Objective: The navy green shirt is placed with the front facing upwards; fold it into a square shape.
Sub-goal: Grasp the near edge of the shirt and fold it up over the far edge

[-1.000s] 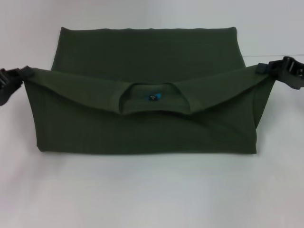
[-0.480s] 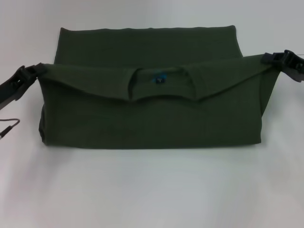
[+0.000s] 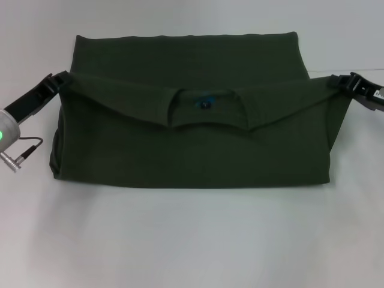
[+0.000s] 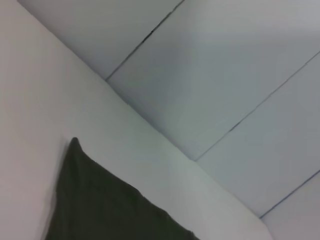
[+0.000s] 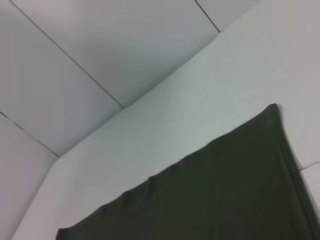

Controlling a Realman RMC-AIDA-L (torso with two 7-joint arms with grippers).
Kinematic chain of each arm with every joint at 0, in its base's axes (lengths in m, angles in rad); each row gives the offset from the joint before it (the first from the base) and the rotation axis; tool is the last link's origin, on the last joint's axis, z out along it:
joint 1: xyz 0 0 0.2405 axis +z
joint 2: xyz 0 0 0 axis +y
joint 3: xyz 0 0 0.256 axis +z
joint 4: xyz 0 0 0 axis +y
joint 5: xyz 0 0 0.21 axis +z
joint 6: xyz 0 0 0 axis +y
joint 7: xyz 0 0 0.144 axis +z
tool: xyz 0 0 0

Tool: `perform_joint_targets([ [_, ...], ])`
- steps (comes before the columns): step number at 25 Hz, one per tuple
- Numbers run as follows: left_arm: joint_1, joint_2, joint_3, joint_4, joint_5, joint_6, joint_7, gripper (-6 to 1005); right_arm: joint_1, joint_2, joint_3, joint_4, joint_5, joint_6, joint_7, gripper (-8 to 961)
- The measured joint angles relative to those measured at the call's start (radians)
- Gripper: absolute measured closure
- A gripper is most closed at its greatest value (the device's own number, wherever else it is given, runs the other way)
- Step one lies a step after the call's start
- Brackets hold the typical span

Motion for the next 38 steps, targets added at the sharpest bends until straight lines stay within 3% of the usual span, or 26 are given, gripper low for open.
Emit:
perform_joint_targets([
  [6,-0.024,-0.013,-0.001,-0.035,-0.025,-0.087,0.123,943,0.0,0.001,-0.004,0.04,0.009,0.034,-0.04,930],
  [17,-0.028,-0.039,-0.001,-0.08,-0.159,-0.099,0.366,941,-0.012,0.002,-0.004,0.075,0.091,0.072,-0.104,930],
  [20,-0.024,-0.038,-0.004,-0.085,-0.169,-0.099,0.371,681,-0.012,-0.001,-0.009,0.078,0.088,0.074,-0.107,930],
  [23,-0.012,-0.038,-0.006,-0.085,-0.192,-0.087,0.384,500,-0.012,-0.007,-0.018,0.091,0.086,0.077,-0.107,841],
  [26,-0.003,-0.038,-0.002,-0.087,-0.201,-0.075,0.388,397,-0.009,-0.009,-0.019,0.096,0.086,0.078,-0.107,752],
  [28,0.01,-0.037,0.006,-0.088,-0.199,-0.059,0.365,329,-0.008,-0.012,-0.033,0.096,0.085,0.078,-0.101,534],
  [30,0.024,-0.03,0.029,-0.087,-0.196,-0.046,0.323,260,-0.009,-0.015,-0.04,0.098,0.084,0.076,-0.097,423],
  [32,0.041,-0.018,0.077,-0.083,-0.195,-0.037,0.269,233,-0.013,-0.025,-0.058,0.104,0.084,0.068,-0.089,312],
  [33,0.057,-0.005,0.136,-0.077,-0.195,-0.022,0.212,220,-0.018,-0.042,-0.086,0.117,0.083,0.044,-0.083,256],
  [38,0.092,0.002,0.198,-0.042,-0.19,0.059,0.124,153,-0.05,-0.059,-0.131,0.122,0.081,-0.044,-0.091,95],
])
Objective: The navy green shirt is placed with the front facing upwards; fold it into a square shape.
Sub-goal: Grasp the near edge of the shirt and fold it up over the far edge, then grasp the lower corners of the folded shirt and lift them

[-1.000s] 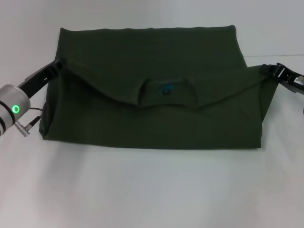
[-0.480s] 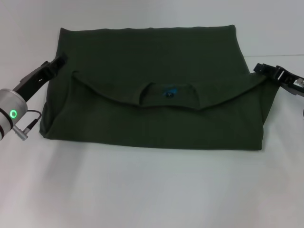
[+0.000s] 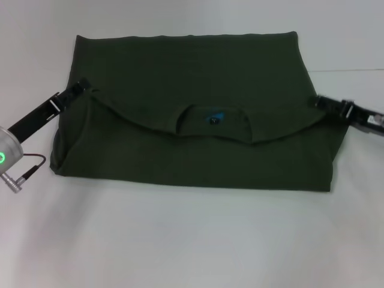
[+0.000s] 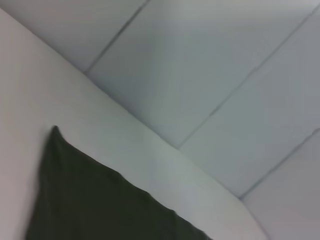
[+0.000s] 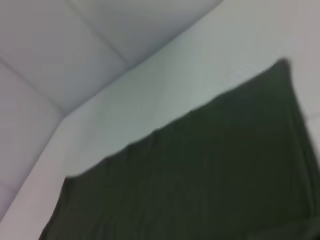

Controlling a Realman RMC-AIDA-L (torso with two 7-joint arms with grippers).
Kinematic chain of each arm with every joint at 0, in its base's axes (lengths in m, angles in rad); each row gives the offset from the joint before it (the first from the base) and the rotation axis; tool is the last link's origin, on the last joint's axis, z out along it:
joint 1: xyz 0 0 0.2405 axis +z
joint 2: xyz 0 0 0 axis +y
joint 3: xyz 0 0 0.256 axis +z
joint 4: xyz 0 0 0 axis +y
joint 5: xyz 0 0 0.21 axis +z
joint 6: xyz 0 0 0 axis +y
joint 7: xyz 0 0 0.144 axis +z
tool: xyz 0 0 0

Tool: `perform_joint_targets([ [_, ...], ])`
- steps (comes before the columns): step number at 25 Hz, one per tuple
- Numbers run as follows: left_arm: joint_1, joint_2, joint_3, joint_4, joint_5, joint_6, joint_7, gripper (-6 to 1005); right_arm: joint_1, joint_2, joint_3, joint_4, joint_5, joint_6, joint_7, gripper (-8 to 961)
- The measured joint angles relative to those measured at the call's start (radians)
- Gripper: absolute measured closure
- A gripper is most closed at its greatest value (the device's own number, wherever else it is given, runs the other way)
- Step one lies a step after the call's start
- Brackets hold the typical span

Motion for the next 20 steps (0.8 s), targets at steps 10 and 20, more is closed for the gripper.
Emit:
perform_joint_targets([
  [10,0.049,0.036,0.133,0.207,0.258,0.195,-0.43,112,-0.143,-0.056,0.026,-0.011,0.008,-0.178,0.026,18],
  [20,-0.048,0.115,0.163,0.386,0.776,0.288,-0.8,113,-0.177,-0.085,0.019,-0.016,0.001,-0.255,0.043,8],
])
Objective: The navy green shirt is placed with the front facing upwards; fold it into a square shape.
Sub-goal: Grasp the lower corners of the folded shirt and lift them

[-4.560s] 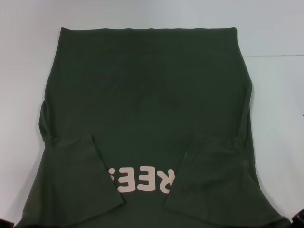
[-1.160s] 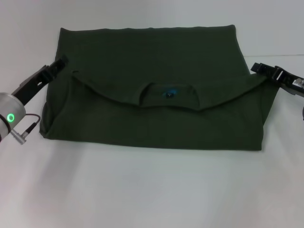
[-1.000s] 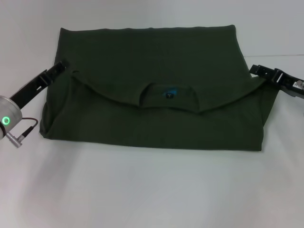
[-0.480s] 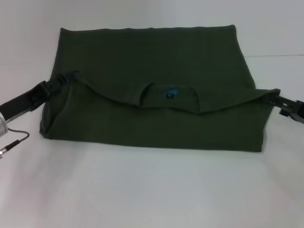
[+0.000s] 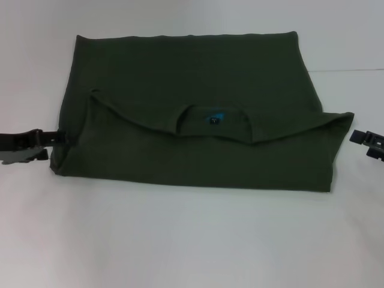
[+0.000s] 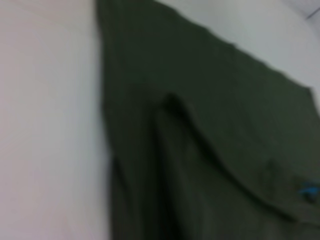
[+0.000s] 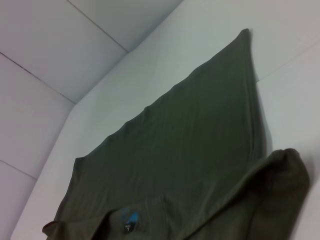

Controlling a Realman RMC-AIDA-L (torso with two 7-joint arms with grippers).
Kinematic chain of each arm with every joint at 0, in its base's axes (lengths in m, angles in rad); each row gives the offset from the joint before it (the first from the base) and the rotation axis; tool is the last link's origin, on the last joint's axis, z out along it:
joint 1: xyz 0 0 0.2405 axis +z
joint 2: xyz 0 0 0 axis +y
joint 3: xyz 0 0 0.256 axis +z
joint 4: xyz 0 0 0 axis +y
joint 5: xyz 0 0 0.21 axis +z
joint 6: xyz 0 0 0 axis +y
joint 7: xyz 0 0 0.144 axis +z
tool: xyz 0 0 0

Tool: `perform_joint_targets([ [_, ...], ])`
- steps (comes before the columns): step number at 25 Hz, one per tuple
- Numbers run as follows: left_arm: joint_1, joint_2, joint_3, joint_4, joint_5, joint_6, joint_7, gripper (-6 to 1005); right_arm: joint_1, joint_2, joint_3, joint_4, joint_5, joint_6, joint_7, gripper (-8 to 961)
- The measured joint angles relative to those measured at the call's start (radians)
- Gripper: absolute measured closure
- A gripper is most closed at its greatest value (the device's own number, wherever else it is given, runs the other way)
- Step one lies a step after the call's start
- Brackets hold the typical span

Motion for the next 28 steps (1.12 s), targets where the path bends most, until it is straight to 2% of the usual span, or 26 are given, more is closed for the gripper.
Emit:
perform_joint_targets([
  [6,-0.016,0.0,0.007,-0.035,0.065,-0.066,-0.058,113,0.007,0.003,-0.004,0.0,-0.001,-0.002,-0.002,8],
  [18,-0.024,-0.002,0.006,-0.122,0.068,-0.17,-0.083,113,0.017,0.002,-0.004,0.001,-0.001,0.001,0.0,9],
  [28,-0.048,-0.003,0.018,-0.163,0.069,-0.202,-0.083,112,0.02,0.003,-0.006,0.001,-0.001,0.005,0.001,9],
])
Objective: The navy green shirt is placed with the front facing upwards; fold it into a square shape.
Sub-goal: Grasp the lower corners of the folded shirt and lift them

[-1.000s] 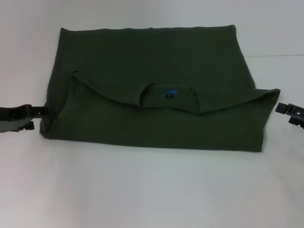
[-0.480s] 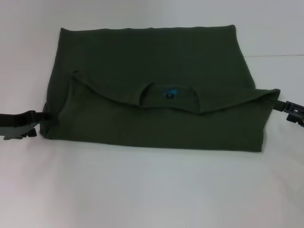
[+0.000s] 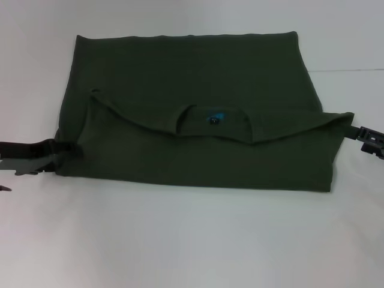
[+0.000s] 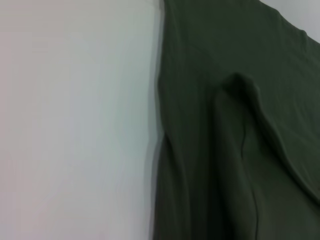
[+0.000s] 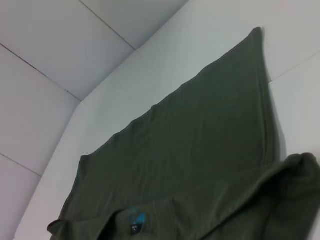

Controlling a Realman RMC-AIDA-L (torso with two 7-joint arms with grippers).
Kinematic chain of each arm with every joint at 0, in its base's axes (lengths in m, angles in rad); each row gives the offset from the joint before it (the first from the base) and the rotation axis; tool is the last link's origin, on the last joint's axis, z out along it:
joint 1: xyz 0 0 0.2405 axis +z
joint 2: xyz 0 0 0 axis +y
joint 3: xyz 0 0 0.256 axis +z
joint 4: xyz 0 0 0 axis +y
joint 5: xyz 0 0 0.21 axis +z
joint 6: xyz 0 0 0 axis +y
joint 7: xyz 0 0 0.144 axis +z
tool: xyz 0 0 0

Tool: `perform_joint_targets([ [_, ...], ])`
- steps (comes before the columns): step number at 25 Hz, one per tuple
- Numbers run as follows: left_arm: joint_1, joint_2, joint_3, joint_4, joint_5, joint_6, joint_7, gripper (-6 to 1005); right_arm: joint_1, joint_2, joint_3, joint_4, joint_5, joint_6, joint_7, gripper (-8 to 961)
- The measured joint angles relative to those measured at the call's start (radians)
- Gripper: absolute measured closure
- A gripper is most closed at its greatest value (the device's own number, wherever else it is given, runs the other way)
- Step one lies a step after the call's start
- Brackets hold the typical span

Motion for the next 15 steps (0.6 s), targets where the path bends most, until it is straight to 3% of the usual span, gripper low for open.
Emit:
perform_joint_targets([
  [15,-0.022,-0.007,-0.002,-0.032,-0.008,-0.014,0.005,113,0.003,0.002,0.0,0.0,0.0,0.0,-0.001,8],
])
